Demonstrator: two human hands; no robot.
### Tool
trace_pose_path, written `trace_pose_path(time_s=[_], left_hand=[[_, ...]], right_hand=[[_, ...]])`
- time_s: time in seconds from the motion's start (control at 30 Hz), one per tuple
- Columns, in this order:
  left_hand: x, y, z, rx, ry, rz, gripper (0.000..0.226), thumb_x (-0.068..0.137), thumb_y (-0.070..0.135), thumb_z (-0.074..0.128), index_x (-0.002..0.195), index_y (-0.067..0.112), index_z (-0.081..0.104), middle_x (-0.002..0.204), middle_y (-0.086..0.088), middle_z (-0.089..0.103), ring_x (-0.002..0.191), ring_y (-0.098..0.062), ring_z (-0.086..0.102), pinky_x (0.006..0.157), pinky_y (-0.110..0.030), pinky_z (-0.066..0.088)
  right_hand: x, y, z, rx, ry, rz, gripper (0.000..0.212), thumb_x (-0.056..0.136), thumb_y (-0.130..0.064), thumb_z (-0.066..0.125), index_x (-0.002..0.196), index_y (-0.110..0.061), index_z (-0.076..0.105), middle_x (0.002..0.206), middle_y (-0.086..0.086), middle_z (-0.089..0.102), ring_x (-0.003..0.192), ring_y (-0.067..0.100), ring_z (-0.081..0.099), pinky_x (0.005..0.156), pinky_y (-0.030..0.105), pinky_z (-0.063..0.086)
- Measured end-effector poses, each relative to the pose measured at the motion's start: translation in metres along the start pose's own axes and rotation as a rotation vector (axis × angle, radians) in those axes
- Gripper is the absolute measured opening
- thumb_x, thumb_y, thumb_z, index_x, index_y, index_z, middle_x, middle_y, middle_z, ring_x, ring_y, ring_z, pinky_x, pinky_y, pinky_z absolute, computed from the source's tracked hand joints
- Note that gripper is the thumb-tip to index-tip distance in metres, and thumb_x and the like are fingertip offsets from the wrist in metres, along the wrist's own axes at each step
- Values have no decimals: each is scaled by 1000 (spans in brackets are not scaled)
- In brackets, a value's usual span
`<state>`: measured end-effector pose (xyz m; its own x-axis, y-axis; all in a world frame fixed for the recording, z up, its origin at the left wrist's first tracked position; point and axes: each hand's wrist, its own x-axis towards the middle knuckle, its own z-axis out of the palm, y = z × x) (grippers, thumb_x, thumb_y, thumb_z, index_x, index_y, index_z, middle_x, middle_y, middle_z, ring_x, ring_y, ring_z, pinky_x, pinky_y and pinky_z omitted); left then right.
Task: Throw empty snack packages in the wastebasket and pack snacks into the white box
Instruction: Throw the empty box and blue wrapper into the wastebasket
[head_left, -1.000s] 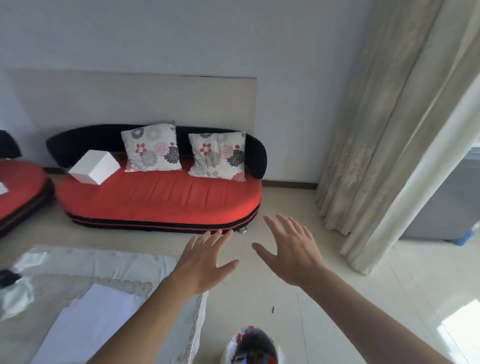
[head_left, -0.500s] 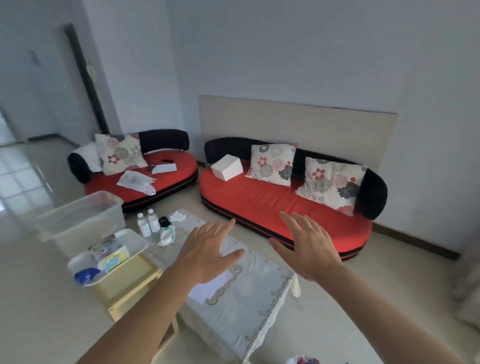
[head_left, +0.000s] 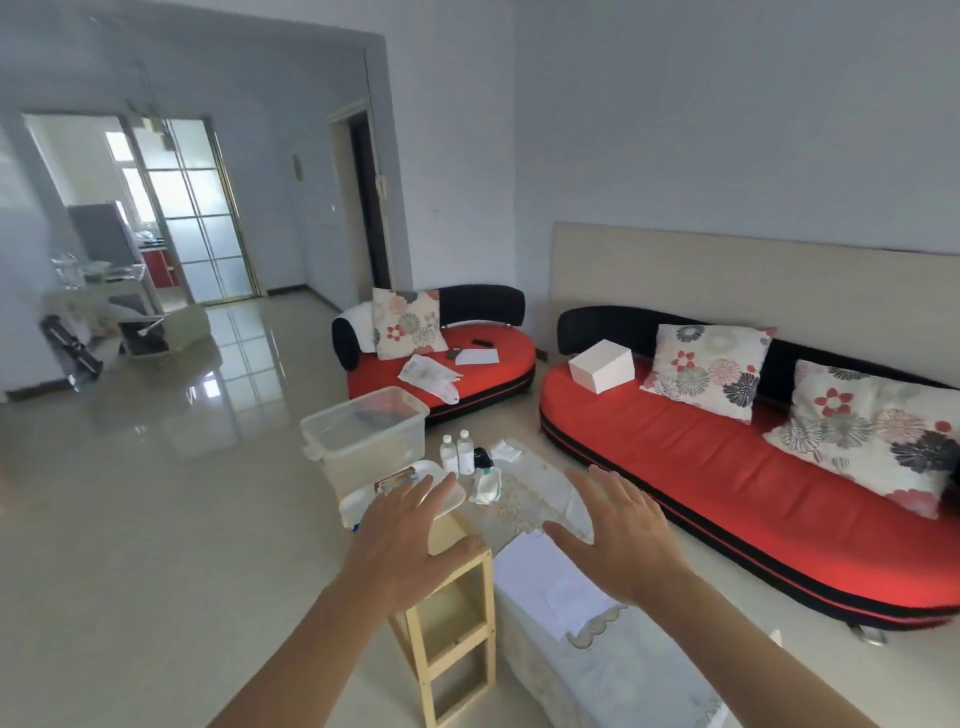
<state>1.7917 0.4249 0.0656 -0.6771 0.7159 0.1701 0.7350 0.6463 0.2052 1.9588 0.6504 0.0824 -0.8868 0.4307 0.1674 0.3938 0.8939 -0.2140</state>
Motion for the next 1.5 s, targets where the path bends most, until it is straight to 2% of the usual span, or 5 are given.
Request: trace_pose_path(time_s=[0.23,0.4,0.57,0.9,1.5], left_hand=[[-11,-111,-24,32,-24,-58,87,87,81,33,161,42,7,168,7,21,155,-21,18,125,-40,19],[-23,-178,-26,15,-31,-75,90,83,83,27,160,41,8,168,6,22,154,-20,20,125,-40,20],[-30,-224,-17,-36,-14,-111,88,86,80,33,161,36,15,167,6,25,152,-19,24,124,-39,22],[14,-278,25,-60,-83,-181,81,95,73,37,161,36,11,169,6,19,155,-19,18,126,-39,16],[228,-339,131,-136,-144,-288,81,93,66,47,161,33,17,165,6,29,151,-15,27,122,-34,25]], right_hand=[[37,-107,53,37,-51,6,80,91,-79,29,159,-39,10,167,-1,17,154,22,16,124,47,17],[53,-164,83,40,-90,12,87,84,-83,21,158,-40,9,167,1,18,154,22,16,124,46,17],[74,-194,102,31,-117,14,80,92,-76,35,159,-39,10,167,2,17,154,24,17,124,46,16],[158,-203,155,49,-116,4,80,92,-75,38,159,-38,15,167,3,19,153,24,17,122,44,19],[372,-152,287,185,-256,53,93,84,-81,46,159,-40,9,166,4,18,153,26,17,121,47,20]])
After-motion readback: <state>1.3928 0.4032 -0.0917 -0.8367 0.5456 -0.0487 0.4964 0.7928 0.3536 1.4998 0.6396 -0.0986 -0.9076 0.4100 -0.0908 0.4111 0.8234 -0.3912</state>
